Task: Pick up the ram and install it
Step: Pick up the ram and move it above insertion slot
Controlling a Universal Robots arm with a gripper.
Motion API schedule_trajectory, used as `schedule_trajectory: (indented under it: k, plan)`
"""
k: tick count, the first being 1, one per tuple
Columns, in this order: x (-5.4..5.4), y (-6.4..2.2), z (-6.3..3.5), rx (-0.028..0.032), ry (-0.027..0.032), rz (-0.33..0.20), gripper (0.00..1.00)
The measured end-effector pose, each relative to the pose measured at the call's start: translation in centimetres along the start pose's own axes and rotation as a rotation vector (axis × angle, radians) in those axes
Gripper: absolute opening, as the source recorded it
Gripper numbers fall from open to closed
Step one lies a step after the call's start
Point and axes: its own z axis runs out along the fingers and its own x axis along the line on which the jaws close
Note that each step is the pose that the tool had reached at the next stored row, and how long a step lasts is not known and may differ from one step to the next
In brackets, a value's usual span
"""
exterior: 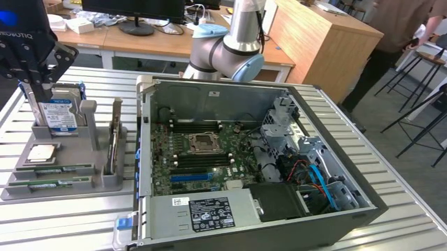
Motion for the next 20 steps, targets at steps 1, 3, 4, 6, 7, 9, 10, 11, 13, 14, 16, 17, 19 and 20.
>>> schedule_trajectory:
  k: [1, 3, 4, 6, 7, 9, 10, 11, 13, 14, 16, 17, 19, 20]
  plan:
    - [0.00, 0.00, 0.00, 0.0000, 0.0002, -0.004, 0.10]
    - [0.00, 0.00, 0.00, -0.0003, 0.0007, -0.015, 0.10]
    - [0.00, 0.00, 0.00, -0.0005, 0.0009, -0.021, 0.10]
    - [0.00, 0.00, 0.00, -0.0008, 0.0017, -0.036, 0.10]
    - [0.00, 0.00, 0.00, -0.0010, 0.0020, -0.044, 0.10]
    - [0.00, 0.00, 0.00, -0.0013, 0.0026, -0.058, 0.10]
    - [0.00, 0.00, 0.00, -0.0015, 0.0029, -0.065, 0.10]
    - [0.00, 0.00, 0.00, -0.0016, 0.0033, -0.072, 0.10]
    - [0.00, 0.00, 0.00, -0.0019, 0.0037, -0.084, 0.10]
    - [0.00, 0.00, 0.00, -0.0020, 0.0041, -0.089, 0.10]
    - [0.00, 0.00, 0.00, -0.0023, 0.0046, -0.103, 0.10]
    - [0.00, 0.00, 0.00, -0.0025, 0.0051, -0.111, 0.10]
    - [0.00, 0.00, 0.00, -0.0029, 0.0057, -0.127, 0.10]
    - [0.00, 0.00, 0.00, -0.0030, 0.0060, -0.135, 0.10]
